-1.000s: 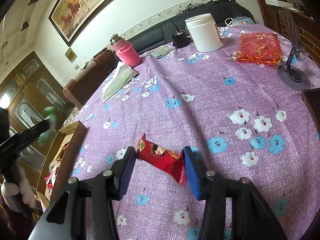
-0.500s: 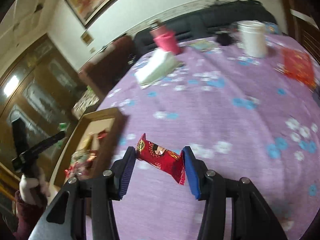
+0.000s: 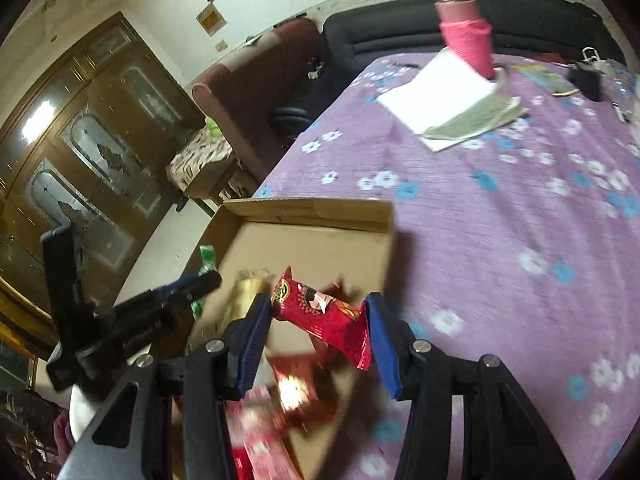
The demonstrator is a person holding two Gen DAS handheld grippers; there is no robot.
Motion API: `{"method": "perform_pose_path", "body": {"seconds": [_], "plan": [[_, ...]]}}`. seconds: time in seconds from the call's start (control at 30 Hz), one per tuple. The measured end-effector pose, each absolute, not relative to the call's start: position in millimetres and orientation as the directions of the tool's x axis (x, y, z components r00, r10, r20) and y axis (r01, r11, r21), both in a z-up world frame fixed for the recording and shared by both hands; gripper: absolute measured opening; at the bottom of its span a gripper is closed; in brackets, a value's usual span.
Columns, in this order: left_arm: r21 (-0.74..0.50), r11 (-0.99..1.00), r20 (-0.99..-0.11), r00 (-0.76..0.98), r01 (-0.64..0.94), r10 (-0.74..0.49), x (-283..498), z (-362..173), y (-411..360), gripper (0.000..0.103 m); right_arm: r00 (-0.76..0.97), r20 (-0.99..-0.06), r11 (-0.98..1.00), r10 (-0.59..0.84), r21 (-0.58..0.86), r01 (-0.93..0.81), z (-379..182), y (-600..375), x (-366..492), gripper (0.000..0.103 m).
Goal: Organize snacks
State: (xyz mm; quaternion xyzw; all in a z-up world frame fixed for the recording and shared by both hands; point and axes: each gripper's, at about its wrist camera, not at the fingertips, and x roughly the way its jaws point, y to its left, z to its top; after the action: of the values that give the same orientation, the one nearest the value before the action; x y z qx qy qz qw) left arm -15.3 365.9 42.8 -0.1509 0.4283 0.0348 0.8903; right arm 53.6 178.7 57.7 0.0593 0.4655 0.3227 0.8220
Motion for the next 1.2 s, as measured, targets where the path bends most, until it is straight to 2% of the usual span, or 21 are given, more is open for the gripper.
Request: {"method": "perform_pose_path", "body": {"seconds": [0.17,0.3,0.4,0.53,0.67,0.73,0.8,0.9,1.0,1.2], "plan": [[-0.291,0.928,-0.782,0.616,-0.234,-0.09,-7,35,378,0.021,0.337,-0.747,0.79,0.573,0.396,-0.468,45,210,75,0.053],[-0.324,0.916,-0.771,0.627,-0.238,-0.11,-10,36,383,0.03,0.327,-0.749,0.794,0.576,0.416,-0.444,34,219,87,0.057],[-0.333,0.912,-0.761,0.639,-0.238,-0.111,-18,41,383,0.038,0.324,-0.744,0.79,0.585,0.432,-0.435,33,218,89,0.067],[-0.336,0.915,-0.737,0.667,-0.226,-0.106,-33,56,378,0.038,0.349,-0.733,0.791,0.585,0.418,-0.448,45,204,78,0.067],[-0.324,0.925,-0.682,0.727,-0.2,-0.082,-68,85,361,0.038,0.425,-0.719,0.81,0.55,0.337,-0.48,65,173,45,0.068],[-0.319,0.93,-0.645,0.761,-0.18,-0.073,-86,99,348,0.043,0.479,-0.703,0.827,0.525,0.29,-0.481,72,150,23,0.07],[-0.308,0.936,-0.605,0.794,-0.171,-0.054,-102,110,331,0.062,0.529,-0.68,0.844,0.508,0.269,-0.465,76,124,3,0.073],[-0.303,0.945,-0.547,0.834,-0.12,-0.069,-119,123,295,0.062,0.57,-0.658,0.862,0.493,0.281,-0.422,77,86,-19,0.073],[-0.264,0.961,-0.508,0.859,-0.083,-0.065,-130,131,258,0.062,0.58,-0.651,0.87,0.491,0.325,-0.372,75,53,-30,0.073],[-0.068,0.991,-0.418,0.906,-0.112,0.074,-151,134,188,0.063,0.658,-0.62,0.904,0.428,0.31,-0.295,76,0,-63,0.074]]}}
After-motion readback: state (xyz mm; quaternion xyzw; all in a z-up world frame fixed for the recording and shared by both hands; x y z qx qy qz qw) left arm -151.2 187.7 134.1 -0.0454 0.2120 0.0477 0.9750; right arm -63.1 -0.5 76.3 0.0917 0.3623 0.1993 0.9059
